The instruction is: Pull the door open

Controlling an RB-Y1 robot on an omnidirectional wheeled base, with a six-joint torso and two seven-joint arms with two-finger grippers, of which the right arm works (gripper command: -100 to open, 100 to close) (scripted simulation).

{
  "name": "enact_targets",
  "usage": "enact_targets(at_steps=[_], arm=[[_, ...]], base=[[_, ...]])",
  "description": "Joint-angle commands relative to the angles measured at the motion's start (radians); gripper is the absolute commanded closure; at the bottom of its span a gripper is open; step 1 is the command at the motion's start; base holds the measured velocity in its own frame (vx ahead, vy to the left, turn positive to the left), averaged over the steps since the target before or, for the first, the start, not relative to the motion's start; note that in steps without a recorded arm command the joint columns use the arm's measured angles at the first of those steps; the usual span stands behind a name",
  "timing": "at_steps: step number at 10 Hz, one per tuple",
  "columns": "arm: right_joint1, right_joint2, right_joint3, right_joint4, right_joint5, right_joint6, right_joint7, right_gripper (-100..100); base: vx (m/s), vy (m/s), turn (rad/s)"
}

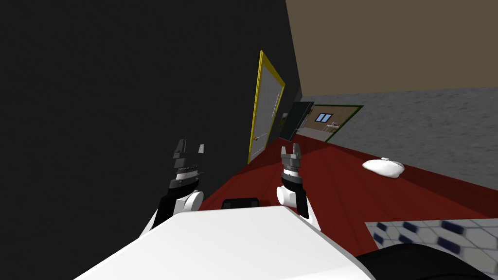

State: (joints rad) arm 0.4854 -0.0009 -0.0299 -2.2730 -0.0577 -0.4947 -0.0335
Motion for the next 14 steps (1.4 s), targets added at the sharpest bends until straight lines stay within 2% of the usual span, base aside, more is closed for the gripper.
enact_targets(at_steps=[1,8,14], arm=[[-0.016,-0.006,0.002,0.035,0.009,-0.01,0.023,-100],[-0.074,-0.04,0.01,0.19,0.049,-0.054,0.126,-100],[-0.136,-0.069,0.018,0.357,0.093,-0.102,0.238,-100]], base=[[0.06,-0.043,0.034],[0.078,-0.048,0.044],[0.082,-0.058,0.056]])
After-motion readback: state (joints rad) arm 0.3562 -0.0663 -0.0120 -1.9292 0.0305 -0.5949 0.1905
